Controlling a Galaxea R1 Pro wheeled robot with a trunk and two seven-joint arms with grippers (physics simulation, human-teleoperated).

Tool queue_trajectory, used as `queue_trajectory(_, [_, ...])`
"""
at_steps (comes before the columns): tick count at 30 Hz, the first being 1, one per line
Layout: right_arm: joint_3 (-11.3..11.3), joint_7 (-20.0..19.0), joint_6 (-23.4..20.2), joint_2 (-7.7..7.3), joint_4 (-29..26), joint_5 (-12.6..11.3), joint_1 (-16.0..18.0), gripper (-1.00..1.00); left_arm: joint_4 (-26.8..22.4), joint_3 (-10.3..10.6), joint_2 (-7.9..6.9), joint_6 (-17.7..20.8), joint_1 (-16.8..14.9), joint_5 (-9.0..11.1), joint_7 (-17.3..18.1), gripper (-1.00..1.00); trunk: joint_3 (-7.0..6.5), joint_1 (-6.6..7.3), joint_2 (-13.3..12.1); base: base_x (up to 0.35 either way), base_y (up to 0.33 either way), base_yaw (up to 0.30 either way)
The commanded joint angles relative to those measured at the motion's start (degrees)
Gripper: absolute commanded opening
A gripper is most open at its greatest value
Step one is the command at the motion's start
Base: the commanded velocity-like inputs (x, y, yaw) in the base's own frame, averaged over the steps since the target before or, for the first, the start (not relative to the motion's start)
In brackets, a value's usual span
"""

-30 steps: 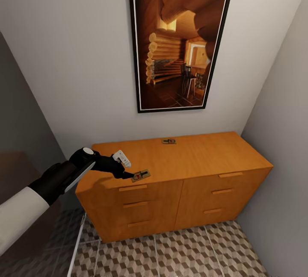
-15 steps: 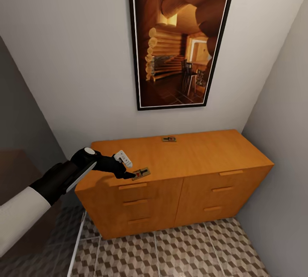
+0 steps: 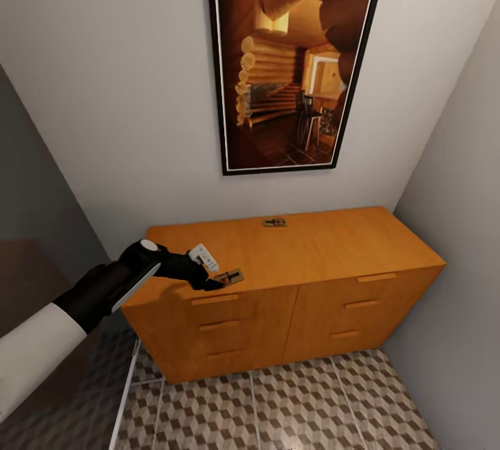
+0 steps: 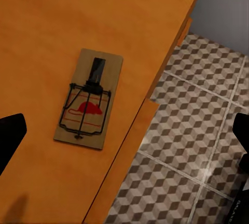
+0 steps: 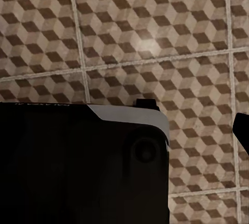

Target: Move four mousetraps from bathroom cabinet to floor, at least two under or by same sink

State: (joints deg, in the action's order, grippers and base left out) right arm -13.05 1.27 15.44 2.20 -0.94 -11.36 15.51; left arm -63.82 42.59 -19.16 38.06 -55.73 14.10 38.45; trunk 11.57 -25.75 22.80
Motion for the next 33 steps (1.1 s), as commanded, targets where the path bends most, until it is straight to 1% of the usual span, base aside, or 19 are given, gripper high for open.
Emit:
queue_trajectory(1, [-0.49, 0.13, 0.21, 0.01, 0.06, -0.51, 0.05, 1.0, -0.05, 0.11, 0.1, 0.36, -0.08, 0.4, -0.12, 1.0, 0.2, -0.03, 0.12, 0.0, 0.0, 0.0])
queue_trajectory(8, [-0.49, 0.13, 0.21, 0.0, 0.06, -0.51, 0.05, 1.0, 0.11, -0.01, 1.75, -1.31, -0.08, 0.4, -0.13, 1.0, 0.74, -0.03, 0.12, 0.0, 0.0, 0.0])
queue_trajectory(14, [-0.49, 0.13, 0.21, 0.0, 0.06, -0.51, 0.05, 1.0, 0.27, -0.04, 2.58, -2.7, -0.08, 0.4, -0.13, 1.0, 1.21, -0.03, 0.12, 0.0, 0.0, 0.0])
queue_trajectory(23, [-0.49, 0.13, 0.21, 0.0, 0.06, -0.5, 0.05, 1.0, 0.44, -0.08, 2.95, -3.05, -0.08, 0.4, -0.13, 1.0, 1.91, -0.03, 0.12, 0.0, 0.0, 0.0])
queue_trajectory(33, [-0.49, 0.13, 0.21, 0.0, 0.06, -0.49, 0.05, 1.0, 0.43, -0.2, 2.81, -3.15, -0.08, 0.34, -0.13, 1.0, 2.69, -0.03, 0.12, 0.0, 0.0, 0.0])
